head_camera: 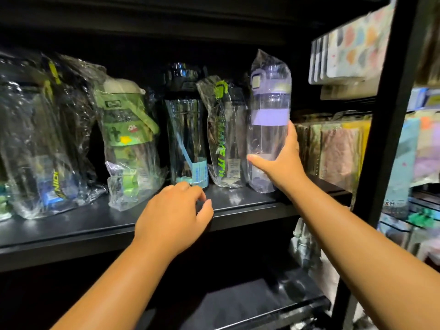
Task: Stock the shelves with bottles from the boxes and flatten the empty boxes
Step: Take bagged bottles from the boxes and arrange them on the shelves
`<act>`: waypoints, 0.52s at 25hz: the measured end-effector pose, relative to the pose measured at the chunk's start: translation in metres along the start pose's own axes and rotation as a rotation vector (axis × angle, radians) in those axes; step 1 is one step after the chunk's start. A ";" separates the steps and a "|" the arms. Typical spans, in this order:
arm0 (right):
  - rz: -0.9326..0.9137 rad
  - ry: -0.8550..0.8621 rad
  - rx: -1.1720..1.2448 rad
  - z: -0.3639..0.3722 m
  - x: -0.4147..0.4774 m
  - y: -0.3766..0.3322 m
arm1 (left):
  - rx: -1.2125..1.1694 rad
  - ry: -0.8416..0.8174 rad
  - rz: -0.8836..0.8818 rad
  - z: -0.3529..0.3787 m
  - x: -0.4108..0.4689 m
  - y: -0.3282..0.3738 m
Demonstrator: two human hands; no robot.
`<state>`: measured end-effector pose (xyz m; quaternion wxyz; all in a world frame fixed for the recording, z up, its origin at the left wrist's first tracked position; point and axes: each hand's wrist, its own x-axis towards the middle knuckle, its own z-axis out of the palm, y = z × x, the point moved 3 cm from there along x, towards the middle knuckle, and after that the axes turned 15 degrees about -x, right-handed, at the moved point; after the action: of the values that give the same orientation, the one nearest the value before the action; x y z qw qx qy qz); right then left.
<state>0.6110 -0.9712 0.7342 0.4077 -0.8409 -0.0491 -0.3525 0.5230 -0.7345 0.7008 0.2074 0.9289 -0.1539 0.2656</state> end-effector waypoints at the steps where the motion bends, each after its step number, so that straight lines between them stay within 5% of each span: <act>1: 0.014 -0.062 -0.038 -0.003 -0.003 0.002 | 0.003 -0.001 0.003 0.000 -0.001 0.000; 13: 0.118 -0.170 -0.141 0.003 0.024 0.030 | 0.001 -0.043 -0.058 0.001 -0.002 0.001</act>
<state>0.6418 -0.9933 0.7288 0.3621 -0.8957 -0.0092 -0.2580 0.5217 -0.7356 0.6994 0.2111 0.9385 -0.1314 0.2397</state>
